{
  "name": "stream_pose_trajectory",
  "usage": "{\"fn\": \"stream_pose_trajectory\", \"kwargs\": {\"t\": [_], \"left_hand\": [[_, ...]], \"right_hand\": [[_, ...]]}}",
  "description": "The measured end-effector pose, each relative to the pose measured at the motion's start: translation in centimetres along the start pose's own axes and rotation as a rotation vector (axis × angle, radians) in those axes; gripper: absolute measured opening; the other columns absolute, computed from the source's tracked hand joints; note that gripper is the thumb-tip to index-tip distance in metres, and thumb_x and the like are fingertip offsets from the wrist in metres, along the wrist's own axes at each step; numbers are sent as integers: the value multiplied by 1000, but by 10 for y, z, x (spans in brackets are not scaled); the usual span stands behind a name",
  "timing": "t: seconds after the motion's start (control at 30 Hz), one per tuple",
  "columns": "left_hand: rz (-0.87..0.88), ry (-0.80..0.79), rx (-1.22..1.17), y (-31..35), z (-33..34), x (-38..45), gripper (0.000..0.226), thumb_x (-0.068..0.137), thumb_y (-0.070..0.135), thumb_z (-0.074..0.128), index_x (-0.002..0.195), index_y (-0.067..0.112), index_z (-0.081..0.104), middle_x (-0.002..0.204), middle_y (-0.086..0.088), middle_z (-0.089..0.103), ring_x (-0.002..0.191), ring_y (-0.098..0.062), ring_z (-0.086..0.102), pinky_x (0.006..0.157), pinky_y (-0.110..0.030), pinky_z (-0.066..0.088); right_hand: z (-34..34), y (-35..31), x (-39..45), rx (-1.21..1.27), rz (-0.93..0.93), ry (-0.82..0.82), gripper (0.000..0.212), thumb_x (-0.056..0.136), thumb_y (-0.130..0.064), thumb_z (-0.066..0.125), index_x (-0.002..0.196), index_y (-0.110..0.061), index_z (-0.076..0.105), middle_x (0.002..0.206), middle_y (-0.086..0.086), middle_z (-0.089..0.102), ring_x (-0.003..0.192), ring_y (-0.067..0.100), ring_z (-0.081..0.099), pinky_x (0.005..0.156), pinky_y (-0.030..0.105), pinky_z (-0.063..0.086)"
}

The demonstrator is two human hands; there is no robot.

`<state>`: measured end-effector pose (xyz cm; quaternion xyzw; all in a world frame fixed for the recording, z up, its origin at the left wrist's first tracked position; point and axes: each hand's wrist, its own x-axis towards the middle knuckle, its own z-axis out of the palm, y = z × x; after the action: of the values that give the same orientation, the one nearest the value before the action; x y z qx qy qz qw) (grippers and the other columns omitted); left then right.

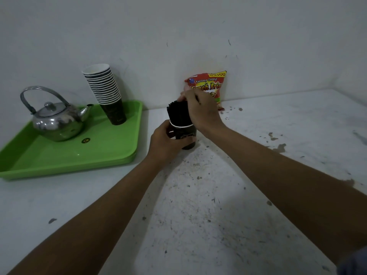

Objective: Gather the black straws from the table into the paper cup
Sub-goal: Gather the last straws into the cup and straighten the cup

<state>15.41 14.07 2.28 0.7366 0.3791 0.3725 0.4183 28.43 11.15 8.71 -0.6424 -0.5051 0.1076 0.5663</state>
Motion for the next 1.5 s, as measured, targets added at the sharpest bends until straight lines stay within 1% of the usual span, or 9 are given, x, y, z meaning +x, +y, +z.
{"fn": "stream_pose_trajectory", "kwargs": {"t": [0.13, 0.4, 0.5, 0.67, 0.8, 0.93, 1.17, 1.37, 1.5], "left_hand": [[-4, 21, 24, 1, 2, -2, 64, 68, 31, 92, 126, 20, 65, 115, 10, 73, 105, -7, 69, 93, -37, 58], [20, 35, 46, 3, 6, -6, 70, 70, 35, 92, 130, 16, 61, 119, 6, 72, 106, -10, 68, 86, -21, 56], [37, 9, 53, 5, 4, -8, 69, 74, 34, 89, 134, 17, 60, 122, 6, 71, 109, -8, 67, 92, -27, 56], [69, 3, -16, 14, -6, -16, 66, 85, 34, 78, 144, 21, 53, 133, 6, 66, 119, -6, 63, 101, -32, 53], [93, 45, -28, 27, -9, -17, 50, 93, 37, 70, 139, 22, 60, 125, 5, 71, 113, -7, 66, 99, -34, 55], [-19, 76, -106, 28, -9, -9, 46, 89, 50, 66, 128, 26, 69, 113, 6, 76, 107, -12, 71, 96, -43, 58], [-181, 118, -274, 29, -8, -4, 39, 98, 33, 65, 129, 10, 70, 113, -3, 75, 106, -18, 72, 88, -34, 61], [-134, 22, -252, 26, -18, -21, 38, 99, 26, 62, 136, 19, 65, 125, 4, 71, 115, -11, 66, 92, -33, 57], [-80, -23, -201, 19, -16, -32, 37, 96, 14, 67, 132, 23, 68, 111, 18, 74, 104, -1, 70, 94, -32, 58]], "right_hand": [[-14, 2, -6, 68, -139, 57, 40, 106, -31, 46, 135, -9, 61, 132, 2, 66, 116, 8, 60, 96, 18, 48], [-22, 10, -19, -308, -308, -307, 49, 110, -31, 28, 145, -9, 53, 150, 8, 53, 145, 21, 38, 120, 43, 29], [-26, 11, -21, -270, -301, -345, 47, 109, -29, 34, 151, -11, 45, 158, 5, 43, 151, 19, 26, 123, 45, 20], [-37, 26, -35, -21, -223, -115, 57, 99, -22, 52, 153, -9, 41, 156, 5, 44, 144, 15, 39, 118, 39, 35], [-40, 40, -48, 54, -65, -158, 63, 97, -22, 67, 154, -14, 40, 146, 1, 55, 130, 9, 53, 103, 34, 51], [-35, 33, -43, 73, 27, -133, 56, 93, -37, 72, 143, -18, 56, 132, -1, 66, 117, 9, 62, 99, 28, 54], [-34, 24, -33, 64, 151, -66, 31, 95, -32, 71, 122, -17, 73, 101, -12, 69, 97, 8, 66, 87, 45, 61], [-44, 37, -45, 284, 213, -231, 45, 95, -24, 68, 139, -19, 60, 129, 3, 68, 118, 19, 64, 89, 44, 61], [-43, 47, -54, 120, 126, -317, 61, 86, -19, 78, 143, -14, 56, 130, 5, 68, 118, 18, 66, 99, 40, 56]]}}
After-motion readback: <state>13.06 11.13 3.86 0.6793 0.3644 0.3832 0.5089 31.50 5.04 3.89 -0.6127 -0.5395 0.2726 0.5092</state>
